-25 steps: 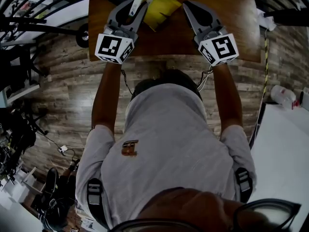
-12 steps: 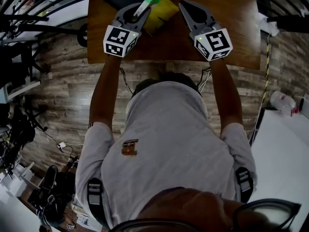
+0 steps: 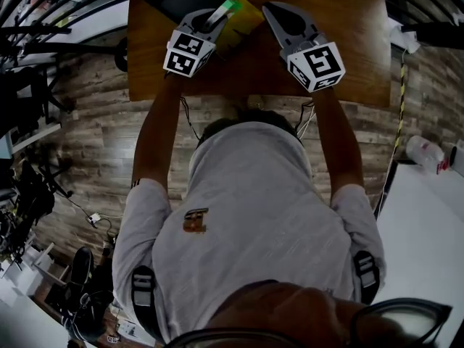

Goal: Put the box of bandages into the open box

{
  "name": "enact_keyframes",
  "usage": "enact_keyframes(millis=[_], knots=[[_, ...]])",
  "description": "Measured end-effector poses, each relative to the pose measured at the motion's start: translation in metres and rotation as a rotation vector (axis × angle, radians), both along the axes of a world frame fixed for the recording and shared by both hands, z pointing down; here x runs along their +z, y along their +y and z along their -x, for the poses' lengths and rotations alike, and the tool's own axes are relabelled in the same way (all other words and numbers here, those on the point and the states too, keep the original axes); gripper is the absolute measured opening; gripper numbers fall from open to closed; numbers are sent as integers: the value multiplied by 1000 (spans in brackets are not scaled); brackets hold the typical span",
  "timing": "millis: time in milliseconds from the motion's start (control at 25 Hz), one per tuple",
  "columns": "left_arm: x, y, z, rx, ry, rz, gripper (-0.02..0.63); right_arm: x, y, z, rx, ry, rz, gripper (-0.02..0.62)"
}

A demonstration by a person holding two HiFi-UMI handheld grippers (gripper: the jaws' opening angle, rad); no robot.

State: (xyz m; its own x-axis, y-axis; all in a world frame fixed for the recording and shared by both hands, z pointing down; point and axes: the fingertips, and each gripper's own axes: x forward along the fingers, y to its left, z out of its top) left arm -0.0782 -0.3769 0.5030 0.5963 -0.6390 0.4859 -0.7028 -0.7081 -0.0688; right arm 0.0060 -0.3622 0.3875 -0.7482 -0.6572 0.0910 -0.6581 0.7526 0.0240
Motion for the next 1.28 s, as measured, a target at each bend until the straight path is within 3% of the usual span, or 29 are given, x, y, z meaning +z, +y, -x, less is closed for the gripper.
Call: enact_keyframes(millis=[800, 1280], knots=[[66, -13, -10, 64, -211, 154, 107, 15, -8, -6, -4, 5, 39, 32], [84, -21, -16, 86, -272, 219, 107, 21, -16, -22, 17, -7, 54, 32]])
